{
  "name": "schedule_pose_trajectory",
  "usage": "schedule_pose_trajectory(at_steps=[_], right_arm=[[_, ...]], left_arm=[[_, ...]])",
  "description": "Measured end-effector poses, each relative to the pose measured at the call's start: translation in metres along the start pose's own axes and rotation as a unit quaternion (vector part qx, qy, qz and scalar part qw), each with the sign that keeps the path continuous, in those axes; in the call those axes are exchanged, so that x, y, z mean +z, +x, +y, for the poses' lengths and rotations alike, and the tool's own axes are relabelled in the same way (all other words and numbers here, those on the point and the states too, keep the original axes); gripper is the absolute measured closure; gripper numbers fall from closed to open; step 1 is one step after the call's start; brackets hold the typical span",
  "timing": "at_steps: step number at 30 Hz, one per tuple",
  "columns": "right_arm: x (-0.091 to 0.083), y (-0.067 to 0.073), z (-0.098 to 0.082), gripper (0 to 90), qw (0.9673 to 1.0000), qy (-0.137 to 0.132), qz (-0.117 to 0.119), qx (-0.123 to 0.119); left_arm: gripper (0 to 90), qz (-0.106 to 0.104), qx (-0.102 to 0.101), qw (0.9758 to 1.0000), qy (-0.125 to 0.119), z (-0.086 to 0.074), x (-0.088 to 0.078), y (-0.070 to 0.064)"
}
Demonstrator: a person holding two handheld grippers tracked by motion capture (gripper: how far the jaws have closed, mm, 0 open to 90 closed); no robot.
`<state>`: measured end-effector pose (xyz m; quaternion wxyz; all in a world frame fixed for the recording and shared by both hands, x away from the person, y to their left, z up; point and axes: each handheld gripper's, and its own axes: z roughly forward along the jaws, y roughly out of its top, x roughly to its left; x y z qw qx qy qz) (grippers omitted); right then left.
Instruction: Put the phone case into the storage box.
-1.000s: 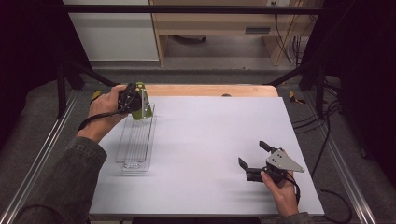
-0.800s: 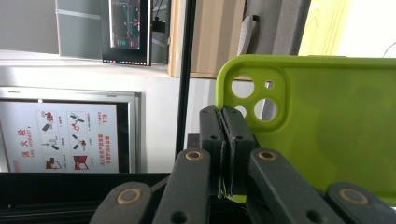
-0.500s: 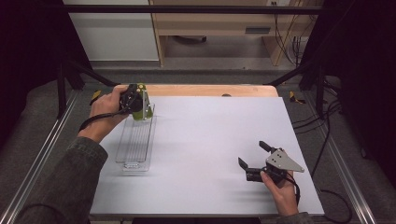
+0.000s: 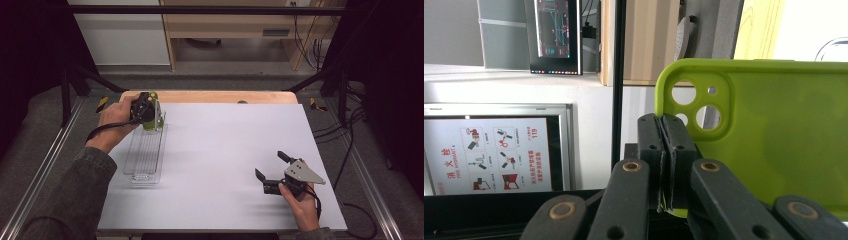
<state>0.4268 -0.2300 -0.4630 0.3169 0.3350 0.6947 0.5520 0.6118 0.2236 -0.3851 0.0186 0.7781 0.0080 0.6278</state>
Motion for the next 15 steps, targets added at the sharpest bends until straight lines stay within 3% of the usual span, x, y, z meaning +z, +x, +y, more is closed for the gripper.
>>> schedule_pose_trajectory(at_steps=[15], right_arm=[[0.0009,-0.0003,-0.0005,2.4,1.0000,0.004,-0.002,-0.001]], left_arm=[[87.4,-0.005,0.008,0.9999,-0.004,-0.0009,0.0052,-0.0064]])
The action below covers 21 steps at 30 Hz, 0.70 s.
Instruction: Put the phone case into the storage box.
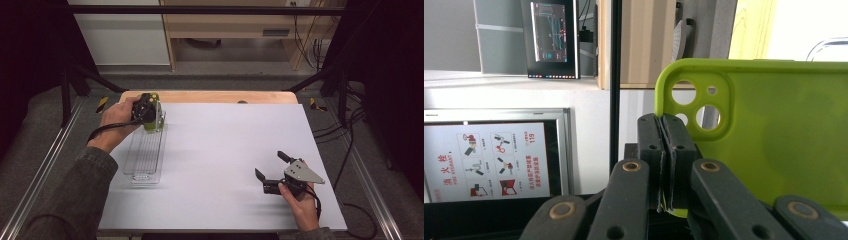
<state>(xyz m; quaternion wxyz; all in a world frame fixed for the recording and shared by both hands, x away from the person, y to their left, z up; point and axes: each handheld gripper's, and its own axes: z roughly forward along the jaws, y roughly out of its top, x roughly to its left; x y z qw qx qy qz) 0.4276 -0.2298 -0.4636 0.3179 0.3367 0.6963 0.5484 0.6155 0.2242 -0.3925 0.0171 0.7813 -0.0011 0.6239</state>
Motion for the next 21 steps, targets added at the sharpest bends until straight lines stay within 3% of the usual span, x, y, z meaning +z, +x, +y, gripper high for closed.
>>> schedule_pose_trajectory(at_steps=[14,21], right_arm=[[-0.0003,-0.0004,0.0000,2.4,1.0000,-0.001,-0.002,0.001],[-0.0004,-0.0007,0.0001,2.4,1.0000,0.000,-0.004,0.002]], left_arm=[[87.2,-0.007,-0.001,0.9999,-0.015,-0.0002,0.0023,-0.0053],[83.1,-0.013,-0.018,0.9995,-0.021,-0.0023,0.0027,-0.0030]])
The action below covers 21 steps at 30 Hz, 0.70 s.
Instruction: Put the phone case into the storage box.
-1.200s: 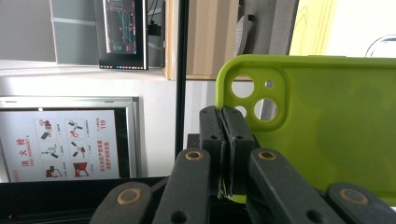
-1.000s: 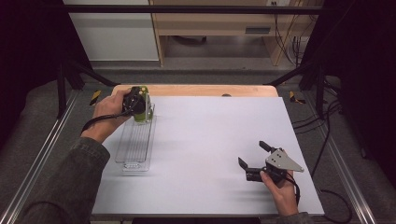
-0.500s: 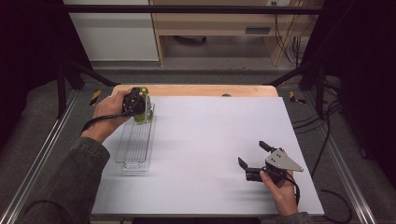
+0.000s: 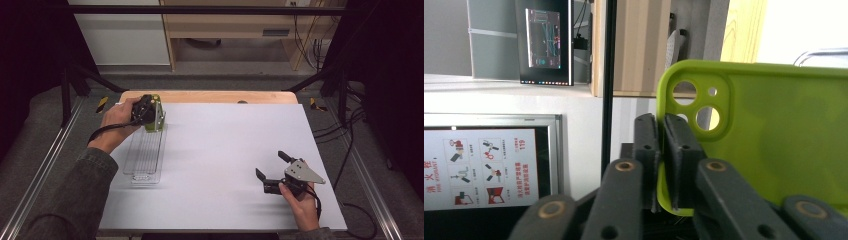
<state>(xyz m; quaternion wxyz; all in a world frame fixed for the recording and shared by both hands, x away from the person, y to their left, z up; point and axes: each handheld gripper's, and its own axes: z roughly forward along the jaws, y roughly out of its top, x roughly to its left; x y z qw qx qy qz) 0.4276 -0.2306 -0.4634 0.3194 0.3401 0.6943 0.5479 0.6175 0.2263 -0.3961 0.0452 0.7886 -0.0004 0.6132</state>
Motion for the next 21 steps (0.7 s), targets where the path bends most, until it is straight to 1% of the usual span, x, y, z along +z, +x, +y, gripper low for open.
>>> schedule_pose_trajectory(at_steps=[2,4,5,6,7,8,10,13,14,16,17,18,19,21], right_arm=[[0.000,0.000,0.000,2.4,1.0000,0.000,0.000,-0.001],[0.000,0.000,0.000,2.4,1.0000,0.001,0.001,-0.001],[0.000,0.001,0.000,2.4,1.0000,0.001,0.001,-0.001],[0.000,0.001,0.000,2.4,1.0000,0.000,0.001,-0.001],[0.000,0.000,0.000,2.4,1.0000,0.000,0.001,-0.001],[0.000,0.000,0.000,2.4,1.0000,-0.001,0.001,-0.001],[0.000,0.000,0.000,2.4,1.0000,-0.001,0.000,0.000],[0.000,0.000,0.000,2.4,1.0000,-0.002,0.001,0.000],[0.000,0.000,0.000,2.4,1.0000,-0.002,0.001,0.000],[0.000,0.001,0.001,2.4,1.0000,-0.002,0.001,-0.001],[0.000,0.001,0.001,2.4,1.0000,-0.002,0.001,-0.001],[0.000,0.001,0.001,2.4,1.0000,-0.003,0.001,-0.001],[-0.001,0.000,0.001,2.4,1.0000,-0.003,0.001,-0.001],[-0.001,0.000,0.001,2.4,1.0000,-0.004,0.000,-0.001]], left_arm=[[78.3,-0.002,-0.007,1.0000,-0.005,0.000,0.000,0.002],[70.0,0.000,-0.013,0.9999,-0.009,0.000,0.000,0.003],[67.2,-0.002,-0.018,0.9998,-0.008,0.000,0.000,0.004],[64.2,-0.003,-0.028,0.9996,-0.009,0.000,0.000,0.004],[59.6,-0.003,-0.028,0.9996,-0.009,0.000,0.000,0.004],[56.0,-0.007,-0.052,0.9986,-0.008,0.000,0.000,0.006],[53.3,-0.008,-0.071,0.9974,-0.009,0.000,-0.002,0.009],[44.5,-0.013,-0.109,0.9939,-0.009,-0.001,-0.005,0.014],[42.4,-0.013,-0.109,0.9939,-0.009,-0.001,-0.005,0.014],[37.0,-0.024,-0.142,0.9896,-0.010,-0.001,-0.007,0.019],[37.0,-0.027,-0.156,0.9873,-0.012,-0.001,-0.009,0.020],[34.1,-0.031,-0.171,0.9848,-0.014,0.000,-0.011,0.022],[30.8,-0.034,-0.188,0.9815,-0.018,0.000,-0.013,0.023],[22.7,-0.041,-0.212,0.9762,-0.019,0.001,-0.018,0.026]])
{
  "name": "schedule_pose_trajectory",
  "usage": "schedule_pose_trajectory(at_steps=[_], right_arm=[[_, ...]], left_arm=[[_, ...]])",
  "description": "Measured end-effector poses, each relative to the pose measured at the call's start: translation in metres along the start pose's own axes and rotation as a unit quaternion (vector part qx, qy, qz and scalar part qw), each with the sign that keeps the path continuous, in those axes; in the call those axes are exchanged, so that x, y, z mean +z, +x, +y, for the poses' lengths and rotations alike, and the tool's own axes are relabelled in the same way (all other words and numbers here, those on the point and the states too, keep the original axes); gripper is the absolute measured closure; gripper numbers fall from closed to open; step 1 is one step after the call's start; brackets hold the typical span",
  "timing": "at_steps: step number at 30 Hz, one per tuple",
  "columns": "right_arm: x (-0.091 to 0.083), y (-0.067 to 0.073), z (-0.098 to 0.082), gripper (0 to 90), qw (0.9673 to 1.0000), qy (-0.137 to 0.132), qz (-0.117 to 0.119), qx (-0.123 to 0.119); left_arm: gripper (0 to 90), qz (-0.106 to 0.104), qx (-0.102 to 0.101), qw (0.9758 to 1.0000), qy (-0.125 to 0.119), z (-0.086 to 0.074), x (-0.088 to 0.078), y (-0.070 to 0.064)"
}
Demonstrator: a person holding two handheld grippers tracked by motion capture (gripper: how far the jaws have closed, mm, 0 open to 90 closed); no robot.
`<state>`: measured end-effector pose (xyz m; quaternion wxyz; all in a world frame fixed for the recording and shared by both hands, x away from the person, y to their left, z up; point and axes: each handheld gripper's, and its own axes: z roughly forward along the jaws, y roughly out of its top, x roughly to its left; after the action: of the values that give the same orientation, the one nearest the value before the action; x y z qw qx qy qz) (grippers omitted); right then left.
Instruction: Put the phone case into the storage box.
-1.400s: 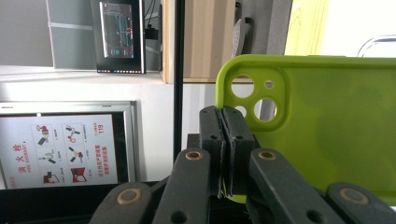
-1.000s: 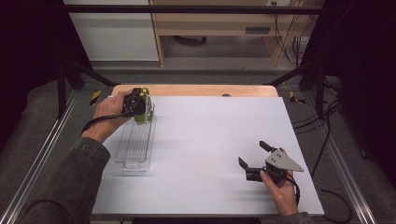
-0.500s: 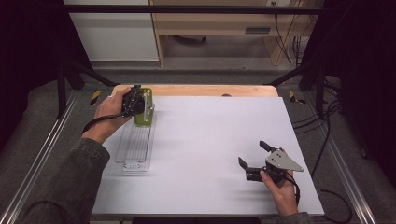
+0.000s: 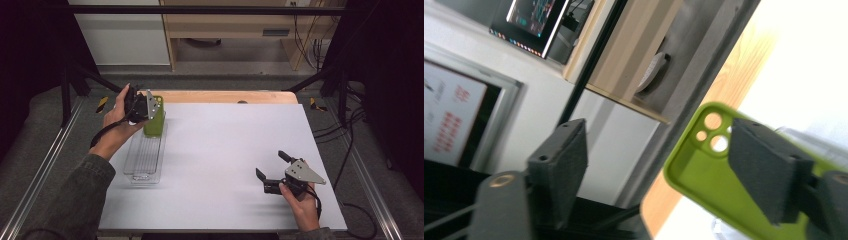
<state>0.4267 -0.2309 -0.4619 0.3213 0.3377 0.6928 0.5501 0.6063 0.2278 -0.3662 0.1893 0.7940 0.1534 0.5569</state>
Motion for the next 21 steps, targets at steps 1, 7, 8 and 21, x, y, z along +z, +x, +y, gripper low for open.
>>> schedule_pose_trajectory(at_steps=[1,7,8,21], right_arm=[[0.000,0.000,0.000,2.4,1.0000,0.000,0.000,0.000],[0.000,0.001,0.000,2.4,1.0000,0.000,0.004,-0.001],[0.000,0.001,0.001,2.4,1.0000,-0.002,0.004,0.000],[0.000,0.001,0.001,2.2,1.0000,-0.003,0.005,-0.001]], left_arm=[[22.7,-0.004,-0.018,0.9998,-0.005,0.001,-0.002,0.000],[16.3,-0.021,-0.074,0.9969,-0.020,0.007,-0.021,0.001],[16.1,-0.022,-0.077,0.9966,-0.022,0.008,-0.023,0.001],[8.0,-0.083,-0.173,0.9807,-0.038,0.012,-0.043,-0.007]])
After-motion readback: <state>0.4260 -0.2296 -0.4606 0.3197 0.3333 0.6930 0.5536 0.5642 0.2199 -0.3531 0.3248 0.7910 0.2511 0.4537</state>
